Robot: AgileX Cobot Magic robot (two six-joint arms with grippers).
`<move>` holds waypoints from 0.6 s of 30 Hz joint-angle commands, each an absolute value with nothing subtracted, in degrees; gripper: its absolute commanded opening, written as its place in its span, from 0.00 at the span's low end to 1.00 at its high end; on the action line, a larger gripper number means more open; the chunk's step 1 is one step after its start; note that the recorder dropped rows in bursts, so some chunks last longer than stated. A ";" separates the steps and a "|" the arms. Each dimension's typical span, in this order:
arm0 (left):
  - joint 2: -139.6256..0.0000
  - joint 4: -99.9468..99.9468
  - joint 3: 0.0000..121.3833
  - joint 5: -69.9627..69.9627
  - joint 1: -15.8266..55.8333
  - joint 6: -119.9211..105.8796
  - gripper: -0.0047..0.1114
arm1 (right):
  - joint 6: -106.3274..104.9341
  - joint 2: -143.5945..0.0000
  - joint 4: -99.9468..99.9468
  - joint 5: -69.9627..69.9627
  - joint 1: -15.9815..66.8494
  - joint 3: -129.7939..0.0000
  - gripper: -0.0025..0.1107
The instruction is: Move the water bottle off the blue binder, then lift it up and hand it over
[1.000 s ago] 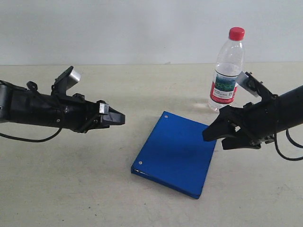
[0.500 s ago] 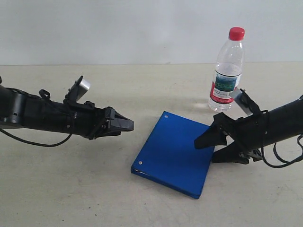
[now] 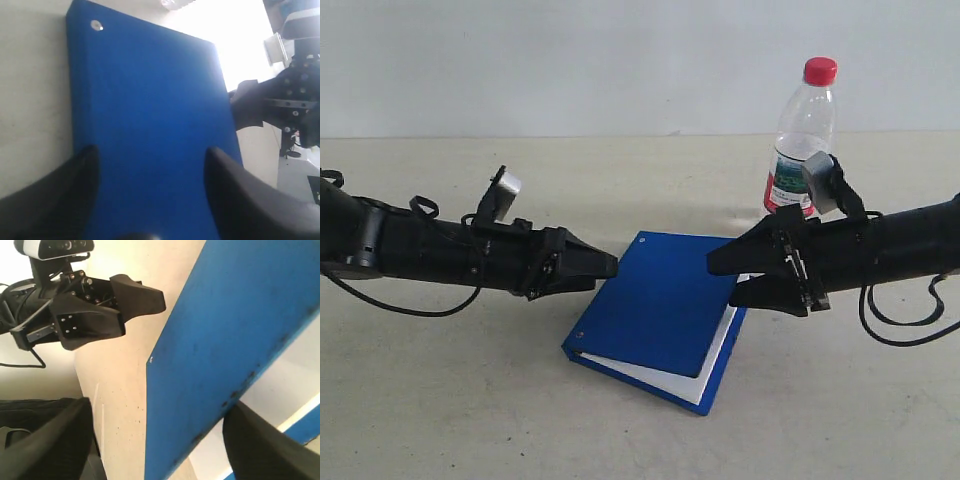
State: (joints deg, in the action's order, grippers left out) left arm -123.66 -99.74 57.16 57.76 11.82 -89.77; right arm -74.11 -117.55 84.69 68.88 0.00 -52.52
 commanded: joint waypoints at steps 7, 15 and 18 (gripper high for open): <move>-123.63 -99.95 57.40 69.96 12.05 -90.40 0.54 | -75.00 -119.54 85.56 69.71 0.18 -52.74 0.36; -123.63 -99.95 57.40 64.64 11.94 -93.01 0.54 | -77.79 -121.31 88.03 66.53 4.97 -52.74 0.42; -123.63 -99.95 57.40 61.32 11.94 -93.01 0.54 | -79.13 -121.31 90.43 62.69 6.96 -52.74 0.42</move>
State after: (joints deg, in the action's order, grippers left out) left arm -123.66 -99.74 57.16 64.22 11.82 -92.29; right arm -76.99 -121.42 87.86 65.37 5.52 -52.56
